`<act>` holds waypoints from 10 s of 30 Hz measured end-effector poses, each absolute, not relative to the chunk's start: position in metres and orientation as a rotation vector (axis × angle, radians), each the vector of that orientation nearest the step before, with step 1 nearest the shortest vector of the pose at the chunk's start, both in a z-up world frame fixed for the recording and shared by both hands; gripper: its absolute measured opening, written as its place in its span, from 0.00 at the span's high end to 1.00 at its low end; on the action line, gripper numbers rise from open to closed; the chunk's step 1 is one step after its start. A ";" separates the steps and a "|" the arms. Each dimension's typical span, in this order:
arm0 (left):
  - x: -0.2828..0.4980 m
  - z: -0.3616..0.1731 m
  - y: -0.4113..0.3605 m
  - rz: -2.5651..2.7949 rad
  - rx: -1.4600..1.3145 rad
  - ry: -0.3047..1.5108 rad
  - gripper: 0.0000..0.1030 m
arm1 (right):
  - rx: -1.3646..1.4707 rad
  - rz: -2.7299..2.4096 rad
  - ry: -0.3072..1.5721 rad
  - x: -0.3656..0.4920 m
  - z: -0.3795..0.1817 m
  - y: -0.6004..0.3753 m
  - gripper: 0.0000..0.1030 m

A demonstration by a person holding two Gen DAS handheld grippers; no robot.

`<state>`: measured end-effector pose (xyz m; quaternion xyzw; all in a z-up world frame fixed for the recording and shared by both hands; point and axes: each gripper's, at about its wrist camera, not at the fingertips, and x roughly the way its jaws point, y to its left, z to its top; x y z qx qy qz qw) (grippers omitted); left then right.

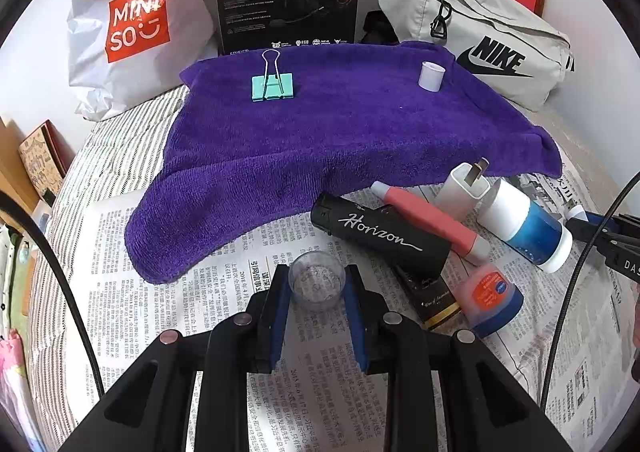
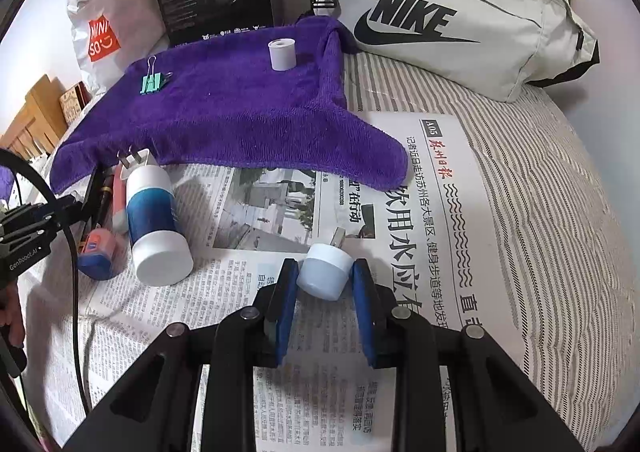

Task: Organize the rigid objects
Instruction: 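Grasp the clear plastic cup with the left gripper while the right gripper grasps the white cap, then carry the cup and white cap onto the purple towel with both grippers, then open both grippers to set the cup and cap on the towel, then move both grippers back toward the remaining items on the newspaper, then grasp the black Horizon tube with the left gripper while the right gripper grasps the blue-white bottle, then carry the Horizon tube and blue-white bottle onto the purple towel with both grippers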

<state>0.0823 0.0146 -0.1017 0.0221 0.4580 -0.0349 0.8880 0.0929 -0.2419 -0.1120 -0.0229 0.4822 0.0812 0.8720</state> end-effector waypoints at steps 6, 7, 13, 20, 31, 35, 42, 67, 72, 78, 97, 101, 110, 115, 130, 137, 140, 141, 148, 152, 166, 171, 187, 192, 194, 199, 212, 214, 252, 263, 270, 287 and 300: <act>0.079 -0.098 0.017 -0.073 0.042 0.968 0.75 | 0.003 0.208 1.024 0.092 -0.106 -0.249 0.73; 0.078 -0.097 0.017 -0.077 0.033 0.967 0.75 | 0.003 0.211 1.025 0.092 -0.105 -0.249 0.73; 0.072 -0.089 0.021 -0.087 -0.001 0.964 0.75 | -0.001 0.233 1.019 0.086 -0.098 -0.247 0.73; 0.064 -0.080 0.025 -0.079 -0.026 0.960 0.75 | -0.016 0.273 1.004 0.081 -0.087 -0.239 0.73; 0.055 -0.062 0.038 -0.055 -0.061 0.945 0.75 | -0.039 0.332 0.977 0.087 -0.067 -0.219 0.73; 0.058 -0.051 0.039 -0.050 -0.056 0.935 0.75 | -0.040 0.344 0.971 0.092 -0.060 -0.216 0.73; 0.075 -0.035 0.041 -0.049 -0.054 0.917 0.75 | -0.047 0.346 0.958 0.107 -0.047 -0.212 0.73; 0.172 -0.033 0.047 -0.064 -0.083 0.952 0.75 | -0.097 0.372 0.960 0.216 -0.047 -0.185 0.73; 0.194 -0.041 0.046 -0.073 -0.088 0.963 0.75 | -0.097 0.356 0.965 0.237 -0.055 -0.184 0.73; 0.218 -0.054 0.048 -0.075 -0.096 0.984 0.75 | -0.113 0.342 0.996 0.259 -0.070 -0.181 0.73; 0.249 -0.084 0.047 -0.040 -0.062 1.045 0.75 | -0.143 0.353 1.045 0.290 -0.098 -0.172 0.73; 0.253 -0.087 0.048 -0.043 -0.059 1.049 0.75 | -0.149 0.356 1.056 0.295 -0.101 -0.169 0.73; 0.257 -0.090 0.044 -0.043 -0.016 1.039 0.75 | -0.163 0.355 1.050 0.298 -0.103 -0.165 0.73; 0.255 -0.091 0.039 -0.042 -0.002 1.031 0.66 | -0.158 0.384 1.034 0.296 -0.103 -0.167 0.71; 0.219 -0.082 0.031 -0.043 0.015 1.044 0.49 | -0.176 0.381 1.071 0.261 -0.098 -0.170 0.59; 0.173 -0.055 0.027 -0.046 0.018 0.998 0.49 | -0.148 0.363 1.069 0.231 -0.087 -0.178 0.59; 0.152 -0.046 0.028 -0.067 -0.001 0.981 0.49 | -0.140 0.350 1.058 0.216 -0.079 -0.181 0.59; 0.146 -0.045 0.028 -0.074 -0.004 0.979 0.49 | -0.134 0.345 1.054 0.210 -0.076 -0.183 0.59; 0.116 -0.061 0.021 -0.111 -0.063 1.001 0.49 | -0.066 0.311 1.032 0.169 -0.062 -0.198 0.58; 0.113 -0.081 0.015 -0.131 -0.109 1.027 0.49 | -0.035 0.307 1.026 0.144 -0.062 -0.205 0.58; 0.112 -0.099 0.010 -0.030 0.027 1.056 0.45 | -0.008 0.303 1.017 0.099 -0.073 -0.217 0.58; 0.108 -0.099 0.011 -0.028 0.035 1.037 0.45 | -0.015 0.323 1.016 0.094 -0.074 -0.214 0.58; 0.101 -0.098 -0.002 -0.128 0.077 0.986 0.79 | -0.045 0.366 1.003 0.087 -0.077 -0.202 0.58; 0.101 -0.098 -0.002 -0.128 0.072 0.987 0.79 | -0.111 0.435 0.968 0.084 -0.070 -0.181 0.58; 0.102 -0.098 -0.002 -0.128 0.079 0.987 0.79 | -0.133 0.467 0.957 0.083 -0.068 -0.173 0.58; 0.101 -0.099 -0.002 -0.131 0.073 0.984 0.79 | -0.177 0.499 0.982 0.095 -0.083 -0.156 0.58; 0.100 -0.098 0.005 -0.136 0.061 1.001 0.78 | -0.193 0.518 1.017 0.119 -0.112 -0.143 0.63; 0.100 -0.099 0.004 -0.134 0.067 1.000 0.78 | -0.194 0.514 1.019 0.121 -0.113 -0.141 0.63; 0.086 -0.094 0.015 -0.102 -0.037 0.995 0.79 | -0.149 0.406 1.053 0.104 -0.103 -0.171 0.65; 0.074 -0.082 0.021 -0.097 -0.071 0.986 0.79 | -0.104 0.368 1.039 0.102 -0.088 -0.191 0.65; 0.074 -0.072 0.023 -0.088 -0.068 0.978 0.79 | -0.084 0.365 1.038 0.104 -0.084 -0.194 0.65; 0.101 -0.043 0.035 -0.104 -0.092 0.948 0.79 | -0.072 0.389 1.025 0.128 -0.061 -0.187 0.65; 0.151 -0.043 0.052 -0.107 -0.096 0.975 0.79 | -0.065 0.365 1.025 0.180 -0.053 -0.186 0.65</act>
